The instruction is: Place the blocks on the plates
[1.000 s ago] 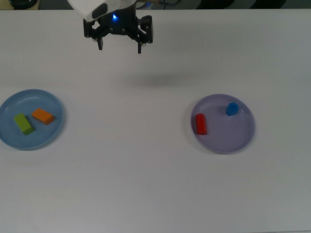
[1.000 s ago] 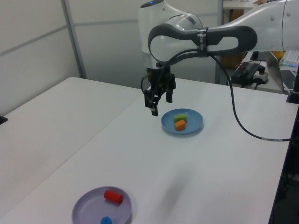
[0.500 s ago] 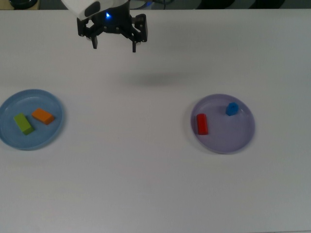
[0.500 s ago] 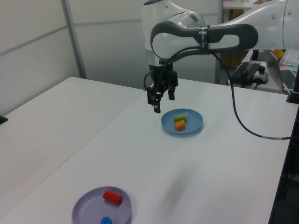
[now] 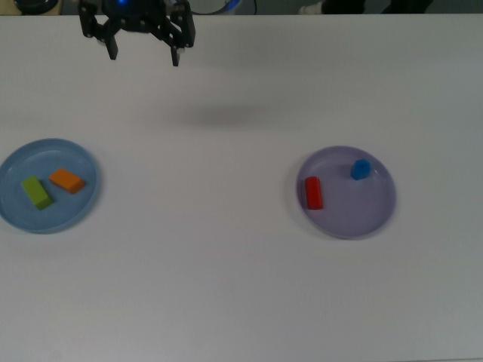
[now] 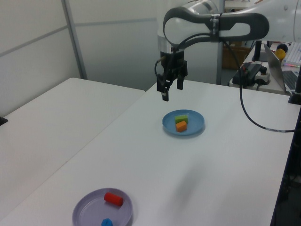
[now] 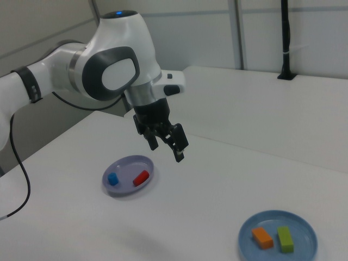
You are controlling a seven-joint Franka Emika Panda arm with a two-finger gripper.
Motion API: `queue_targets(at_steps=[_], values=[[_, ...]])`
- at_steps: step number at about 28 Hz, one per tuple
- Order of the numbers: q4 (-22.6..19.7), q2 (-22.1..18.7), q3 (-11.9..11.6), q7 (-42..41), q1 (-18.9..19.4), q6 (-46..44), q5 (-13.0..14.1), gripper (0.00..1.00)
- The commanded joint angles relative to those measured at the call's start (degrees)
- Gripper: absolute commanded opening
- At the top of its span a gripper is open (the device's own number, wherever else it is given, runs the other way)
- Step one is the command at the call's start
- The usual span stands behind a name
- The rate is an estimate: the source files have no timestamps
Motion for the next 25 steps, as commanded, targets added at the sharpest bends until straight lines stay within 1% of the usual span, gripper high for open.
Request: queue_targets(at_steps=[1,7,9,11,12,14,25], values=[[-0.4,-2.4,3.7,-0.4,-4.6,-1.5,0.5,1.00],[-0.4,-2.5,4.1,-0.2,-5.4,-1.7,0.4,1.00],[-0.4,-2.5,4.8,-0.2,-5.9,-1.4,0.4,1.00],[-0.4,-2.4,6.1,-0.2,-6.7,-1.3,0.5,1.00],[-0.4,-2.3,7.4,-0.2,-7.8,-1.1,0.4,1.00],[-0.5,-2.3,8.4,0.3,-8.6,-1.0,0.4,1.00],[-0.7,-2.1,8.5,1.5,-8.4,-0.6,0.4,1.00]])
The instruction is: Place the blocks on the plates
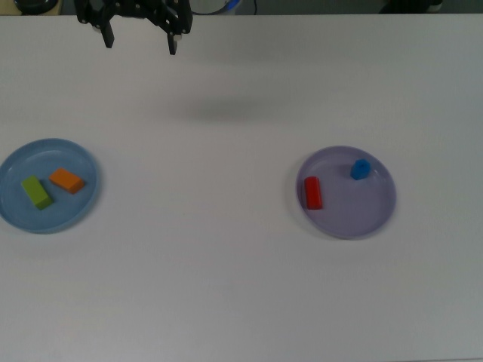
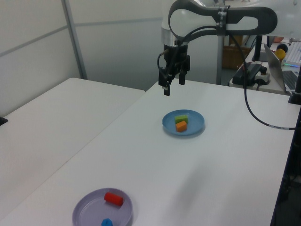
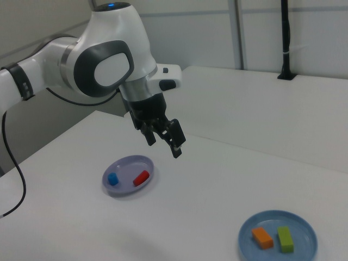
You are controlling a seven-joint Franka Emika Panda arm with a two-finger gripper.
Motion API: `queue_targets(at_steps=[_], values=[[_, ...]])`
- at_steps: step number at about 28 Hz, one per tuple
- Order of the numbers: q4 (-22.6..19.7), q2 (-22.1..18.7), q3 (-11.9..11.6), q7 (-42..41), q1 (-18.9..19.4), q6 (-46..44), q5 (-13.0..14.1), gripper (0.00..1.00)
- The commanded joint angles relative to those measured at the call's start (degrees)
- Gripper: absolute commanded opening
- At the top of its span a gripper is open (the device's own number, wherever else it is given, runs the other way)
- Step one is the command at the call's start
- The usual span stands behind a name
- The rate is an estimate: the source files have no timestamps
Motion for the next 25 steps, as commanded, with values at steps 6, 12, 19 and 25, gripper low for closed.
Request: queue_targets(at_steps=[6,12,19,25], values=[[-0.6,-0.3,0.9,0.9,-0.7,-0.7,0.4,1.00],[-0.6,-0.1,0.9,0.8,-0.5,-0.7,0.4,1.00],[-0.6,-0.1,0.9,0.8,-0.5,-1.2,0.3,1.00],[-0.6,0.0,0.9,0.5,-0.4,-1.3,0.2,1.00]])
